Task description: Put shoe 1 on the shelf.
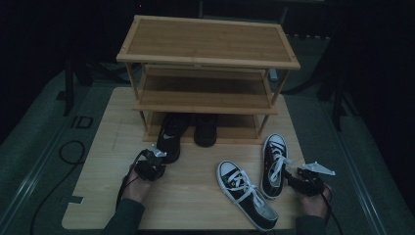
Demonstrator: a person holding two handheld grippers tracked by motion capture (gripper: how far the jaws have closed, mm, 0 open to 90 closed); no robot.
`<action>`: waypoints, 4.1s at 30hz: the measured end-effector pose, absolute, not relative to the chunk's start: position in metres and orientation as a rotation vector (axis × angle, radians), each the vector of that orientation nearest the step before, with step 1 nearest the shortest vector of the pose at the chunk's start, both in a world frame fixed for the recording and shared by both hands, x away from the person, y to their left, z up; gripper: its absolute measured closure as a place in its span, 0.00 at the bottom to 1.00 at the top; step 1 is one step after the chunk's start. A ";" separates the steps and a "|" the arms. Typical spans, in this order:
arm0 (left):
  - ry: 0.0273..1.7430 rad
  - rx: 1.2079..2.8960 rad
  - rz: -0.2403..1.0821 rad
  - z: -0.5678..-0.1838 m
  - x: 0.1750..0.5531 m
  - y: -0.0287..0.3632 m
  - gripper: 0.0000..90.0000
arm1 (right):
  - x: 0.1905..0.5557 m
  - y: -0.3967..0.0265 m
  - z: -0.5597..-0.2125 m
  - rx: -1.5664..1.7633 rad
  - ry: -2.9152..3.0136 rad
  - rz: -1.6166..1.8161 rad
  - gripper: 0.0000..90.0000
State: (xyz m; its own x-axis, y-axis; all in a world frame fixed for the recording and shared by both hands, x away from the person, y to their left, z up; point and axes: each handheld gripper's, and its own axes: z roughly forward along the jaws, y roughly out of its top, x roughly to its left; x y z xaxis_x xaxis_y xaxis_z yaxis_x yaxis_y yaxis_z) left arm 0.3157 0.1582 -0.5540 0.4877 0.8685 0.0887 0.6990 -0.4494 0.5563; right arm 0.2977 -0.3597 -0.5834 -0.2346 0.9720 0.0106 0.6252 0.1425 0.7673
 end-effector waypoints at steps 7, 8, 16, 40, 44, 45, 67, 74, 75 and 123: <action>1.335 2.262 0.501 -0.552 0.325 0.165 0.88 | 0.298 -0.360 -0.583 1.524 1.926 0.910 0.47; 1.336 2.265 0.502 -0.552 0.327 0.166 0.88 | 0.298 -0.360 -0.583 1.524 1.926 0.910 0.47; 1.355 2.243 0.505 -0.551 0.342 0.165 0.88 | 0.298 -0.360 -0.583 1.524 1.926 0.910 0.47; 1.278 2.320 0.523 -0.550 0.378 0.112 0.96 | 0.298 -0.360 -0.583 1.525 1.926 0.912 0.47; 1.275 2.321 0.530 -0.551 0.380 0.105 0.96 | 0.298 -0.360 -0.583 1.524 1.927 0.912 0.47; 1.275 2.324 0.528 -0.551 0.381 0.105 0.96 | 0.298 -0.360 -0.583 1.523 1.927 0.913 0.47; 1.234 2.318 0.473 -0.553 0.383 0.108 0.74 | 0.298 -0.360 -0.583 1.523 1.928 0.913 0.47; 1.205 2.284 0.489 -0.551 0.373 0.118 0.65 | 0.298 -0.360 -0.583 1.521 1.930 0.915 0.47; 1.198 2.287 0.498 -0.550 0.371 0.119 0.64 | 0.298 -0.360 -0.583 1.521 1.930 0.915 0.47; 1.279 2.123 0.506 -0.568 0.339 0.187 0.50 | 0.295 -0.360 -0.560 1.520 2.068 0.850 0.38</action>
State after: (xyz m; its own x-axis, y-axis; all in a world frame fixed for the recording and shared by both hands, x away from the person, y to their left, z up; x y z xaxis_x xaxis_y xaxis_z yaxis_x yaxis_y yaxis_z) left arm 0.3388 0.1872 -0.5676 0.4621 0.8867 0.0151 0.6567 -0.3535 0.6662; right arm 0.2953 -0.3596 -0.5603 -0.3031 0.9529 0.0119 0.6859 0.2095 0.6968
